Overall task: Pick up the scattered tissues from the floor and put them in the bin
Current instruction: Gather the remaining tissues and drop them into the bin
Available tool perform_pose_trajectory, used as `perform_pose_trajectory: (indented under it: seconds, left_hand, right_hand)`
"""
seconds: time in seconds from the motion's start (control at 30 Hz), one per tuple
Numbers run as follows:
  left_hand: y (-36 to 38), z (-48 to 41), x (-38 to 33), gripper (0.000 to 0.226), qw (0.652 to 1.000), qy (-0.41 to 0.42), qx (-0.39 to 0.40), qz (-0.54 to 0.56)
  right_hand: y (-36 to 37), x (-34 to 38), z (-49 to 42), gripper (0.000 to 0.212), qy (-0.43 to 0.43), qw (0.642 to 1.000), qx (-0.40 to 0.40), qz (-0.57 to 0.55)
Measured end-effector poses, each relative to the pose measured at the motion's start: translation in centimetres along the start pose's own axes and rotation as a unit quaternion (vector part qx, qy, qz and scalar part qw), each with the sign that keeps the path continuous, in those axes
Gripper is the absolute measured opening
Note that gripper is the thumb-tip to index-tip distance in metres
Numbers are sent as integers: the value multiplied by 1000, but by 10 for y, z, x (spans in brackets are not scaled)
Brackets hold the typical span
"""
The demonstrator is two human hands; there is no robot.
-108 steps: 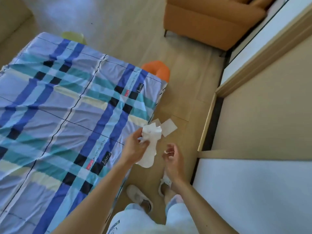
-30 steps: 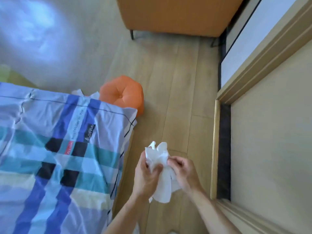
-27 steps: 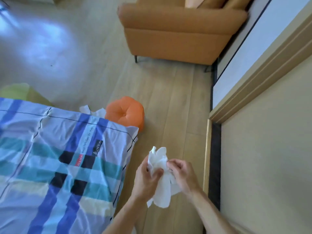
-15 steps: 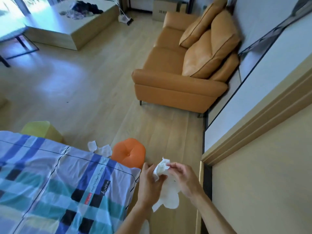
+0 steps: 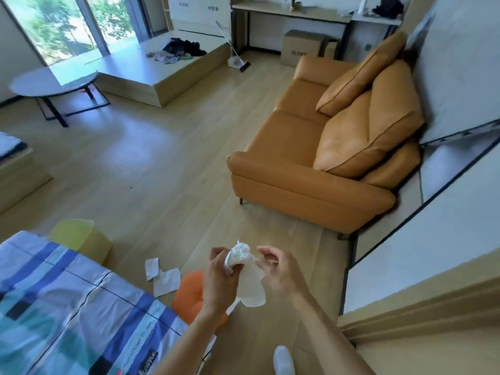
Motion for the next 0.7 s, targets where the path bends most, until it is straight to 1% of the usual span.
perform_pose_trajectory:
  seconds: [0.07,0.27,0.4,0.47,0.53,0.7]
  left_hand:
    - [4,-15,-10,4,999,-26,-20,12]
    - [4,-83,-30,8,986,-102,-131,33]
    - [0,-143,-24,9,968,-155,-195,29]
    - [-1,-178,-20,10,959,-165,-229,28]
    - [-3,-220,-16,14,951,-181,-247,41]
    - [-23,-304,-21,8,928,-225,-293,52]
  right_hand:
    - [-11,-3,-31,36,-9,1000,13,25]
    - [-19,-3,-140,34,-37,993,112,20]
    - [0,-8,-219,33,-40,986,163,20]
    - [12,-11,-259,34,-43,981,188,23]
    - [26,-11,-307,37,-46,976,209,32]
    - [55,9,-413,41,-71,956,273,74]
Point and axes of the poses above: each hand's wrist, its own z-axis away from the middle knuckle, its own y-axis out of the palm, x = y × z, the point moved 2 cm from there along -z, towards the middle knuckle, and after that the axes turned 15 degrees about -y, right-handed, at the moved point
